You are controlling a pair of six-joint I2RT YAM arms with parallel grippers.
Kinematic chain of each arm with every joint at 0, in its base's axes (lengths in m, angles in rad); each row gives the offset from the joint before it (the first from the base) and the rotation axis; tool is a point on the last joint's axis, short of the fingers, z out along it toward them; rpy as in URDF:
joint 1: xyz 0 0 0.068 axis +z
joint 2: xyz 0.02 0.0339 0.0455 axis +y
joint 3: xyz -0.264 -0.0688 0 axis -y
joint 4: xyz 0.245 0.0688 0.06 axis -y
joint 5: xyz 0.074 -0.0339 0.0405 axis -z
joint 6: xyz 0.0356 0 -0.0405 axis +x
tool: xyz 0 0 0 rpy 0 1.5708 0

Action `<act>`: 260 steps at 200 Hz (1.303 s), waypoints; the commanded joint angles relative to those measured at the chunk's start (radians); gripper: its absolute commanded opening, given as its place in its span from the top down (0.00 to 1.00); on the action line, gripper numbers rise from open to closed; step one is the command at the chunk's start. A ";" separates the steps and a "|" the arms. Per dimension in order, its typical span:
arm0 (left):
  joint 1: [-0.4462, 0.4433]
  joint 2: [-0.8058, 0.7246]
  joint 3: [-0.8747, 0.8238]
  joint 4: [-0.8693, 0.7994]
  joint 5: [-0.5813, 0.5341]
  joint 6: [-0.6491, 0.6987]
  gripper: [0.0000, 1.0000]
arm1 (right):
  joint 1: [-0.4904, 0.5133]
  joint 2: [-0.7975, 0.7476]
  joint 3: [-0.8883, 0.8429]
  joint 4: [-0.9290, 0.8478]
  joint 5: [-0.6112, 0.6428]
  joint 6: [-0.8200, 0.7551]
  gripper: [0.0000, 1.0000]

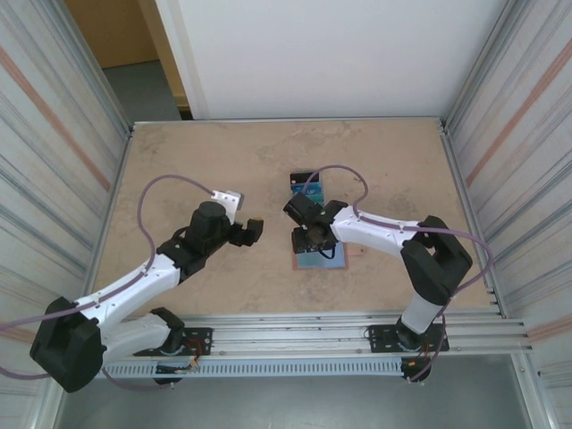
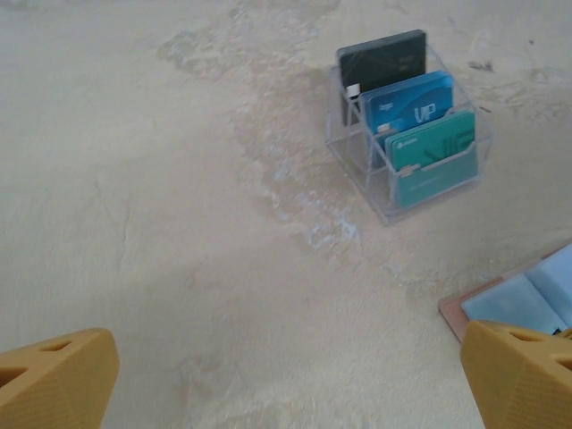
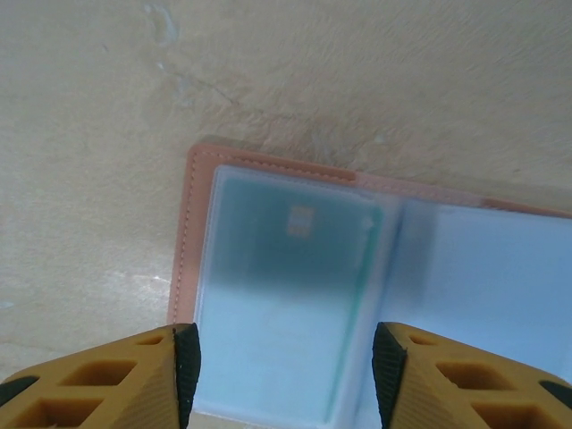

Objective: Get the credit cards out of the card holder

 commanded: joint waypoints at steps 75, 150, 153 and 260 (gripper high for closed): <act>-0.008 0.009 -0.037 -0.005 -0.075 -0.143 0.01 | 0.011 0.121 0.064 -0.012 -0.040 0.030 0.41; -0.007 0.046 -0.021 -0.010 -0.064 -0.144 0.01 | 0.019 0.126 0.048 -0.018 -0.033 0.023 0.48; -0.007 0.045 -0.020 -0.010 -0.064 -0.144 0.01 | 0.019 0.125 0.048 -0.016 -0.036 0.022 0.48; -0.007 0.006 -0.011 -0.015 -0.049 -0.121 0.01 | 0.015 0.076 -0.003 0.130 -0.215 -0.009 0.56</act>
